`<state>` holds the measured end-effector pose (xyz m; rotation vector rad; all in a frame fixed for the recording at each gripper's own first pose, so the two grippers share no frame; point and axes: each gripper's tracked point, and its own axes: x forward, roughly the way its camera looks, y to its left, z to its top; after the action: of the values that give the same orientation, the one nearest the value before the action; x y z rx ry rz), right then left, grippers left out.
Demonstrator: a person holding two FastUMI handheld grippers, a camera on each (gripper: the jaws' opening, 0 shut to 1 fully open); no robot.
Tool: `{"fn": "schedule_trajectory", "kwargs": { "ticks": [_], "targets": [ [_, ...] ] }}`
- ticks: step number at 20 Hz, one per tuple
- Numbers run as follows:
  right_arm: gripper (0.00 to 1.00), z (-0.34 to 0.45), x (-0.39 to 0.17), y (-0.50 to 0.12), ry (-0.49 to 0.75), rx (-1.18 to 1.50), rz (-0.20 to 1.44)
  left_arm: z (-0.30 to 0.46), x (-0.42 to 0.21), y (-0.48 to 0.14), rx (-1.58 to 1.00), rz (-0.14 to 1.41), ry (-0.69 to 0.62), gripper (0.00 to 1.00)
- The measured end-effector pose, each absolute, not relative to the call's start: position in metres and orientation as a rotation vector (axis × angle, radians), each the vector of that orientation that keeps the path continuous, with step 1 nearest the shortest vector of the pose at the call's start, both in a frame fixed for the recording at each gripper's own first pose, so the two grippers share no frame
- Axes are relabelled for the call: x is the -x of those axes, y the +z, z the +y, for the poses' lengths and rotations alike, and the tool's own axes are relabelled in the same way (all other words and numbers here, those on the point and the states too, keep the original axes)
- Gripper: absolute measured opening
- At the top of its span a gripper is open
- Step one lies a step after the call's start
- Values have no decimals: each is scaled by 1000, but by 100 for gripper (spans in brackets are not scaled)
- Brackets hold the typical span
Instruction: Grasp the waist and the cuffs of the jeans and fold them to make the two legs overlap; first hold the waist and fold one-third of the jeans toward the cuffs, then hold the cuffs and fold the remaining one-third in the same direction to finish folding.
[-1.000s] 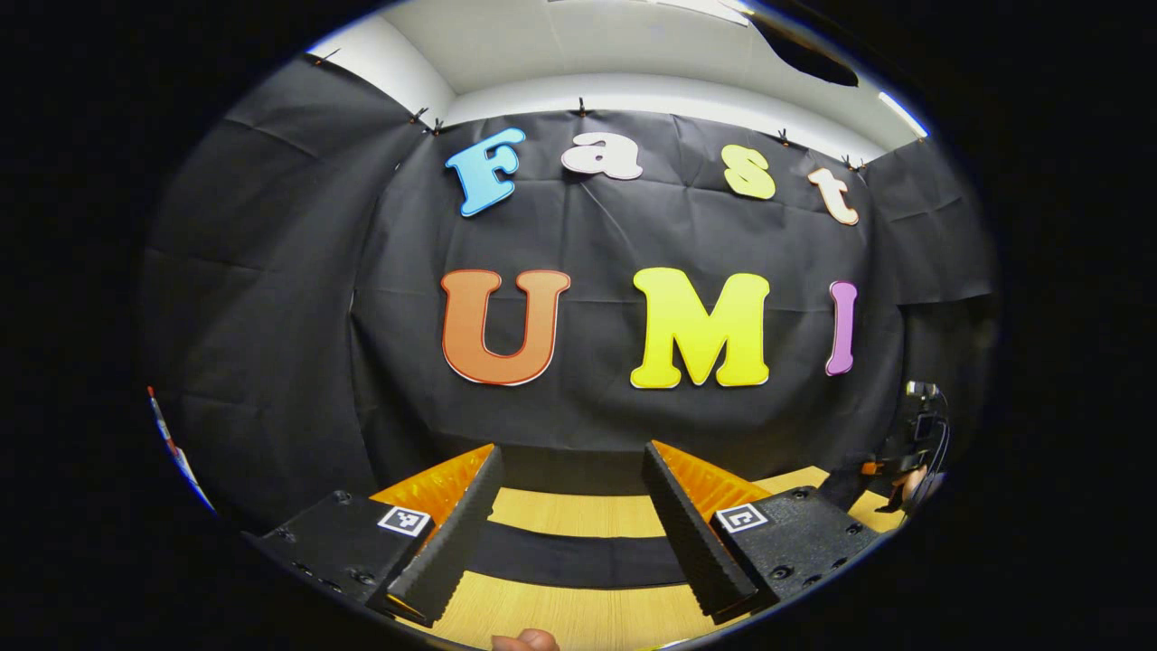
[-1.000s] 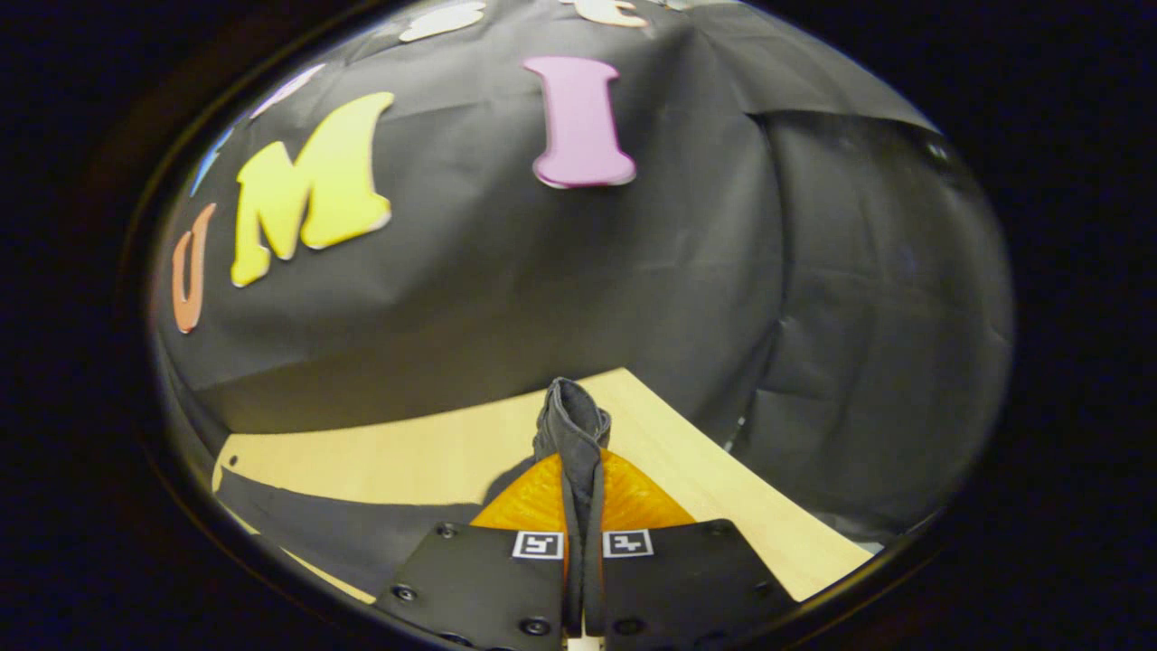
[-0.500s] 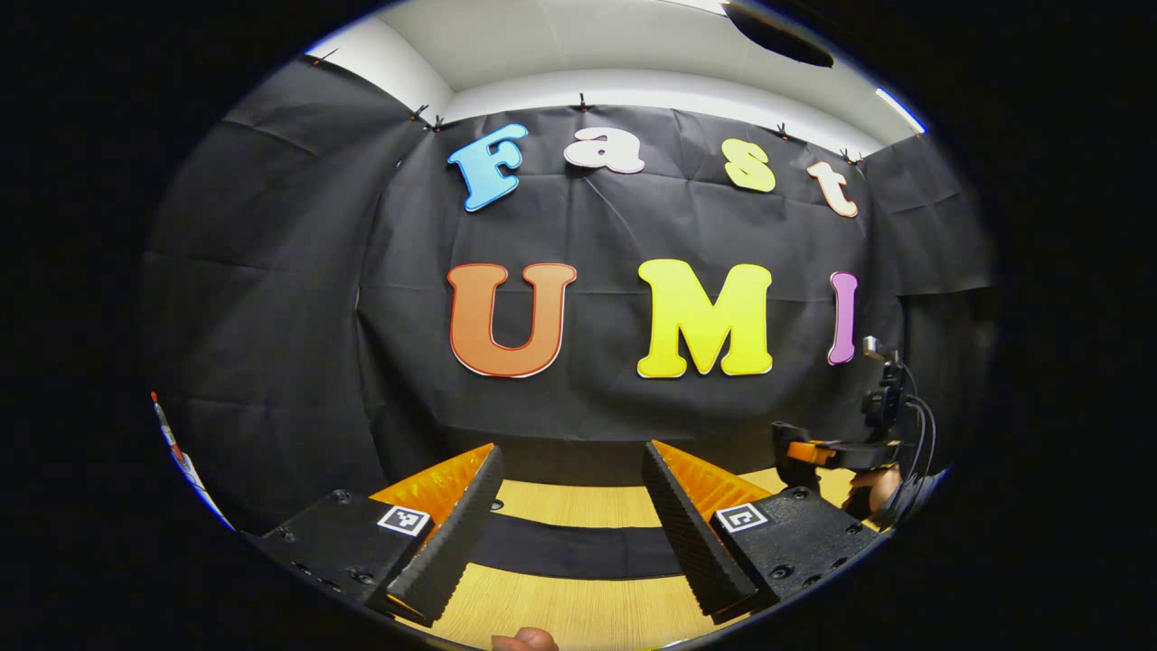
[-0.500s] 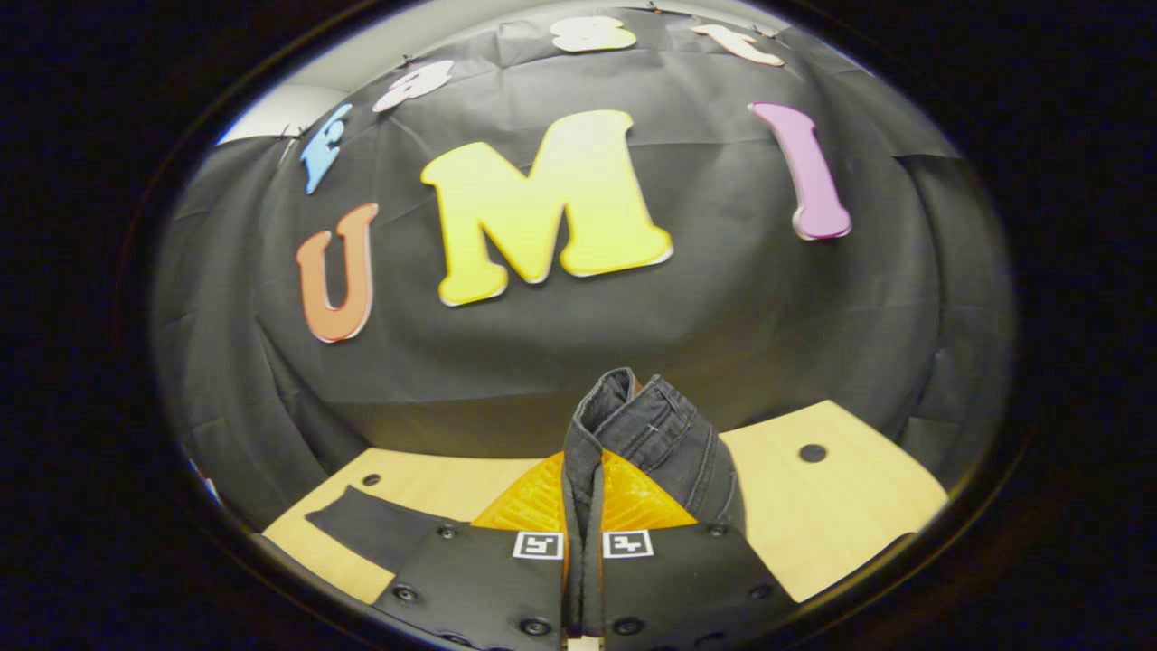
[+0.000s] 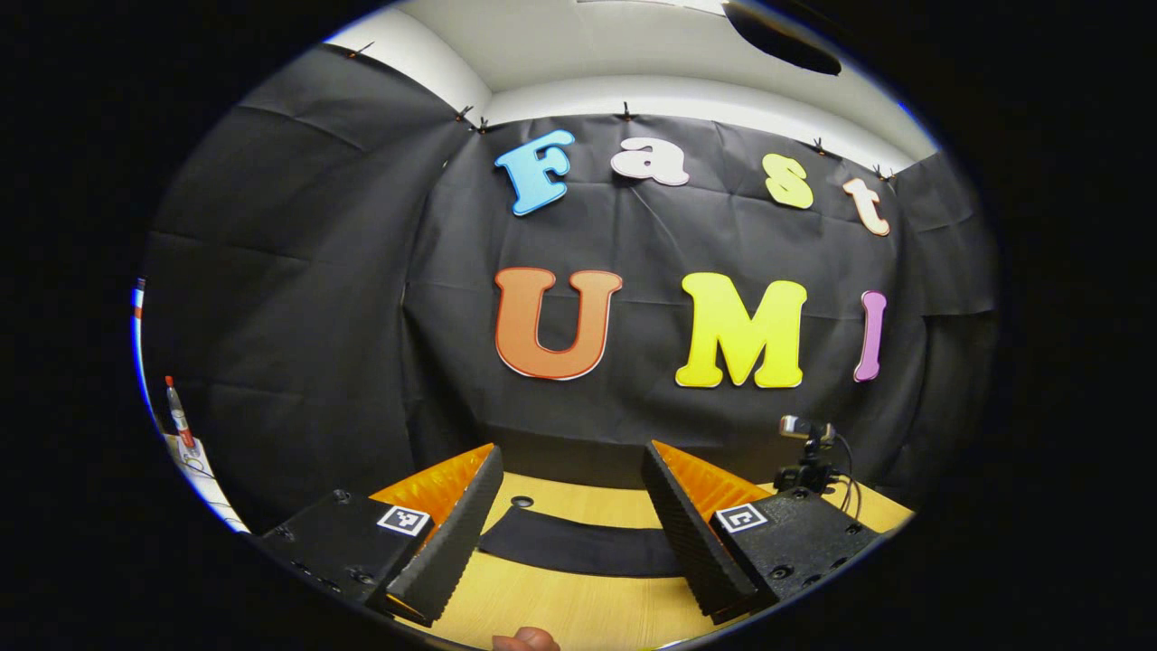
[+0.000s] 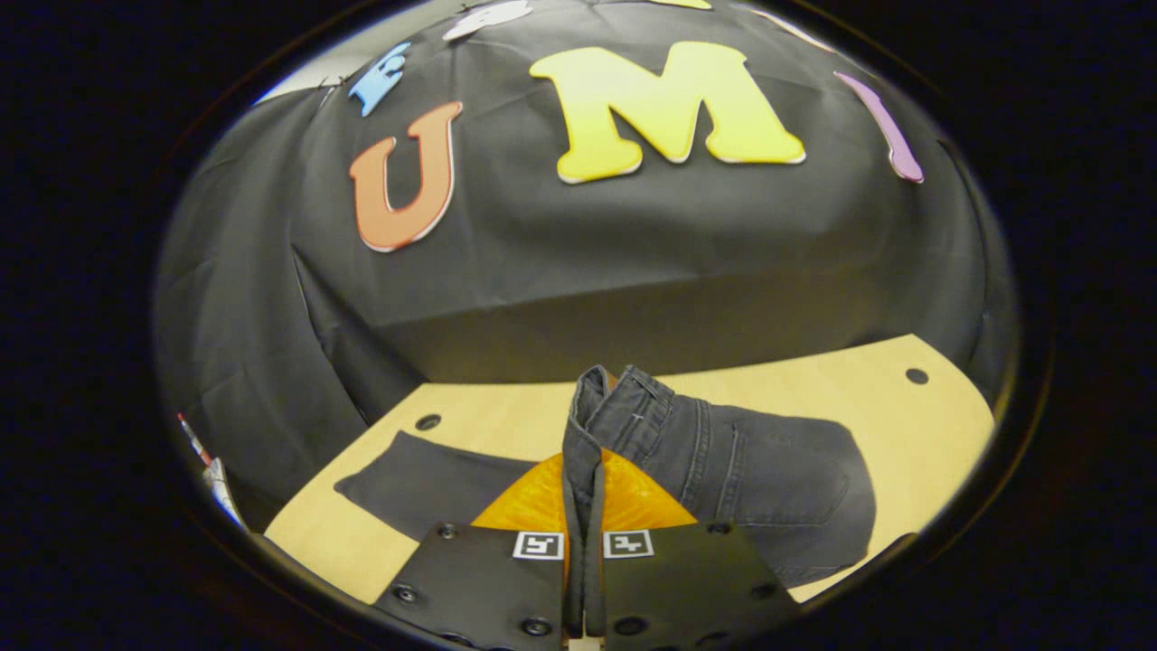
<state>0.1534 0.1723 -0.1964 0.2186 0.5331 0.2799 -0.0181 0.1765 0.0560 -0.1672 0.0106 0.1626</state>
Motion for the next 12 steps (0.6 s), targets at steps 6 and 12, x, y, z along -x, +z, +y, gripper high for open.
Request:
{"fn": "schedule_trajectory", "kwargs": {
  "ticks": [6,12],
  "targets": [
    [1,195,-149,-247,271,-149,608,200,30,43,173,45,214,98],
    [11,217,-138,-279,349,-163,669,203,30,42,185,50,217,97]
  ]
}}
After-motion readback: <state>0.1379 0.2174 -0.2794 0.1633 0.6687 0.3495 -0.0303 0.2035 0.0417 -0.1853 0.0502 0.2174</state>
